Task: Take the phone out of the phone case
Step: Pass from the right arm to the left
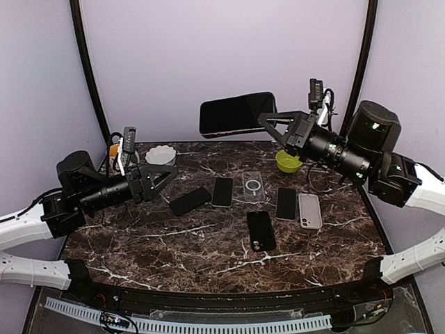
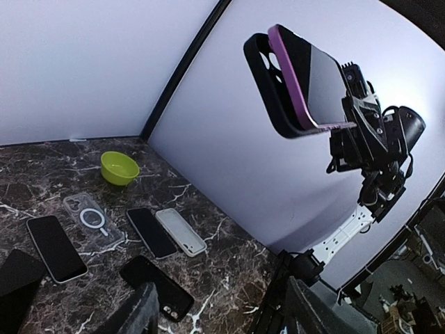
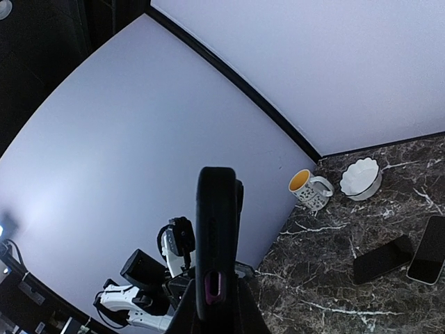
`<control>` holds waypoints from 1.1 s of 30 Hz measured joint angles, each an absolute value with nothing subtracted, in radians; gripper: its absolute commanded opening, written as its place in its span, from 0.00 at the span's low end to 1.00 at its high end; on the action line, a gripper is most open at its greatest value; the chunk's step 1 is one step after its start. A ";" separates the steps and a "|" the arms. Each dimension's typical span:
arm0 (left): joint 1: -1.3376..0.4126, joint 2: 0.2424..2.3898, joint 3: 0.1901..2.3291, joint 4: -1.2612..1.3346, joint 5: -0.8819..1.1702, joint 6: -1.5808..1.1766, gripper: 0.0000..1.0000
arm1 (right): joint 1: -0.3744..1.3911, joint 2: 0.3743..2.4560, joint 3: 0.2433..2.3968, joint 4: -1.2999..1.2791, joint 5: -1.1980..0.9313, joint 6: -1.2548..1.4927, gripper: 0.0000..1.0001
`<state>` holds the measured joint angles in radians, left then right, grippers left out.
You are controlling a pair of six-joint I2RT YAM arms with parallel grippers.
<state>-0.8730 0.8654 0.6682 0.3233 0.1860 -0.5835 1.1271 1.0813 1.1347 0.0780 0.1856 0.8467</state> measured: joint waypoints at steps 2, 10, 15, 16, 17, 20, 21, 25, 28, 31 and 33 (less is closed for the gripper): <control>-0.873 0.813 0.657 0.259 0.197 -0.553 0.67 | 1.116 1.065 1.135 0.056 0.204 0.828 0.00; -0.872 0.718 0.704 0.108 0.398 -0.426 0.66 | 1.072 1.024 1.095 0.023 0.154 0.678 0.00; -0.872 0.750 0.737 0.149 0.452 -0.482 0.63 | 1.071 1.009 1.015 0.079 -0.006 0.518 0.00; -0.872 0.766 0.741 0.170 0.472 -0.500 0.61 | 1.071 1.003 0.987 0.101 -0.042 0.478 0.00; -0.872 0.782 0.748 0.188 0.501 -0.509 0.59 | 1.071 0.998 0.961 0.118 -0.081 0.439 0.00; -0.872 0.832 0.778 0.205 0.600 -0.489 0.55 | 1.070 0.986 0.894 0.144 -0.170 0.313 0.00; -0.872 0.840 0.786 0.197 0.631 -0.456 0.55 | 1.070 0.983 0.876 0.150 -0.196 0.270 0.00; -0.872 0.806 0.788 0.125 0.693 -0.277 0.55 | 1.066 0.968 0.813 0.215 -0.282 0.118 0.00; -0.872 0.768 0.788 0.054 0.726 -0.120 0.54 | 1.066 0.950 0.777 0.247 -0.321 0.006 0.00; -0.872 0.738 0.783 0.001 0.752 0.041 0.54 | 1.066 0.950 0.778 0.245 -0.366 -0.103 0.00; -0.872 0.720 0.763 -0.007 0.760 0.130 0.53 | 1.066 0.957 0.784 0.229 -0.406 -0.170 0.00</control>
